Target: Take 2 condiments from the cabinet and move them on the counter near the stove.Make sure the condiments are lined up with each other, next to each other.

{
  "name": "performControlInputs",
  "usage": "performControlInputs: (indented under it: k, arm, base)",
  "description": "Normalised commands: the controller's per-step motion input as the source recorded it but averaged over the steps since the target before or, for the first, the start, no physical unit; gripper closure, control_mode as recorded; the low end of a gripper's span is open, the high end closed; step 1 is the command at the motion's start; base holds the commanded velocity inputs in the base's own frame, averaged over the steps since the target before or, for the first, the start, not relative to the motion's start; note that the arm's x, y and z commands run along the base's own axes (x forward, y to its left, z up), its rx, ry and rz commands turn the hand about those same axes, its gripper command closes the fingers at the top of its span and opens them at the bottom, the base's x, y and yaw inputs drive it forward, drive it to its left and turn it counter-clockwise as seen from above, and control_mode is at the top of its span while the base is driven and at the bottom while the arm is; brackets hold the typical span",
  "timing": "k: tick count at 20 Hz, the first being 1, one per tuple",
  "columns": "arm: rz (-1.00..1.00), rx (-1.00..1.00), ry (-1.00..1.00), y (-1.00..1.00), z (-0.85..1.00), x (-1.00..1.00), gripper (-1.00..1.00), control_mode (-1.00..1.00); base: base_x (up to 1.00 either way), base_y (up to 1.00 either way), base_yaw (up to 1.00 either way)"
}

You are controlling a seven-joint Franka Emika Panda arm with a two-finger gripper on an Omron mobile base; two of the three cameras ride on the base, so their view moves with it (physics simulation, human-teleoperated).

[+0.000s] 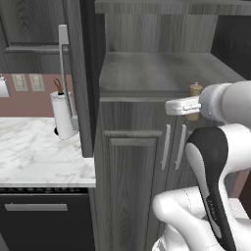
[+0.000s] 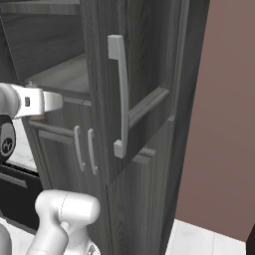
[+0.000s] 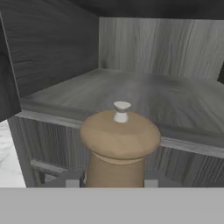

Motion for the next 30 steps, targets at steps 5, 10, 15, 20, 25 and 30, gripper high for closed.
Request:
performControlInputs:
  k: [5,10,15,20,25,30]
  arm:
    - [0.03,0.0,-0.04,-0.42,-0.08,-0.65,1.0,-1.0]
    - [0.07,0.0,0.0,-0.17,0.0,-0.26,1.0,-1.0]
    - [0.03,0.0,0.0,-0.04,0.0,-0.12,1.0,-1.0]
    - [0.0,0.0,0.0,0.0,0.0,0.0,1.0,-1.0]
    - [0.0,0.0,0.0,0.0,0.0,0.0,1.0,-1.0]
    - [0.0,0.0,0.0,0.0,0.0,0.0,1.0,-1.0]
  base:
    - [0.0,0.0,0.0]
    - [0.0,0.0,0.0]
    - [0.0,0.0,0.0]
    - [0.0,0.0,0.0]
    - [0.0,0.0,0.0]
    - [0.0,0.0,0.0]
